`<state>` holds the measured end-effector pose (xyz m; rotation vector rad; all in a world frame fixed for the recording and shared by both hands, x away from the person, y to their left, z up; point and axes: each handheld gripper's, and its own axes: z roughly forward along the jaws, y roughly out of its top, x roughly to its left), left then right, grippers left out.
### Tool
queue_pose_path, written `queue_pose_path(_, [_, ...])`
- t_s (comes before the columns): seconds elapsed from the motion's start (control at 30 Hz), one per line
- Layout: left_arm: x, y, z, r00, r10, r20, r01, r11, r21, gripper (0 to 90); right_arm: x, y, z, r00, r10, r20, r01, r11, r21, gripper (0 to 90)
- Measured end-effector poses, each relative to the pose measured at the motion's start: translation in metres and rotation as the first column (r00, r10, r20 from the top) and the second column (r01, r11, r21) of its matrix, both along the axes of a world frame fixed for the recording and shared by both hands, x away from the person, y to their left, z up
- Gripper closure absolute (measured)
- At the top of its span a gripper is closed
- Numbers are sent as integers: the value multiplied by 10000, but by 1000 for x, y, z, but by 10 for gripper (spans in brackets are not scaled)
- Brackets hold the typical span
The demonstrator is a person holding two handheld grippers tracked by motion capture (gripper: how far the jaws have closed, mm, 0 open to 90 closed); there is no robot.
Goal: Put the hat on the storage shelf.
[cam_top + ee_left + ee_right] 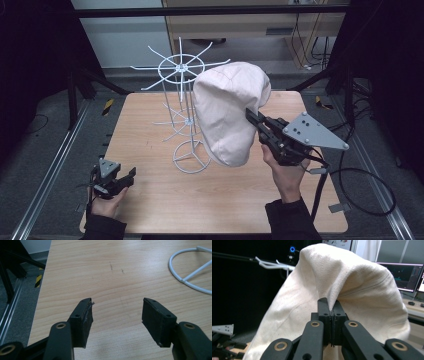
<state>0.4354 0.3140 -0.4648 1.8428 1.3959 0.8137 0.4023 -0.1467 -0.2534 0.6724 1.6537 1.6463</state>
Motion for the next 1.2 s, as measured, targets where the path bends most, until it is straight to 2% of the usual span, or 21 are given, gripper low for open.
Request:
queue_pose_path(0.03, [0,0,0,10000,-2,4,2,10000,1,412,0,0,0,10000,0,0,0,10000,0,892])
queue_pose_path(0.07, [0,0,0,10000,3,2,-3,10000,-8,412,2,0,-5,9997,69,-222,-71,9999,-90,890])
queue_pose_path(0.37, [0,0,0,10000,-11,-22,11,10000,24,412,7,1,-20,9977,249,-637,-263,9994,-215,887])
queue_pose_path(0.8, [0,0,0,10000,-25,-15,25,10000,35,411,10,8,-30,9940,347,-1037,-397,9981,-463,834])
queue_pose_path(1.07, [0,0,0,10000,-17,-17,17,10000,30,411,14,12,-37,9904,405,-1319,-494,9967,-646,847])
queue_pose_path(1.2, [0,-1,0,10000,-23,-14,23,10000,38,411,15,13,-39,9893,353,-1419,-462,9962,-741,815])
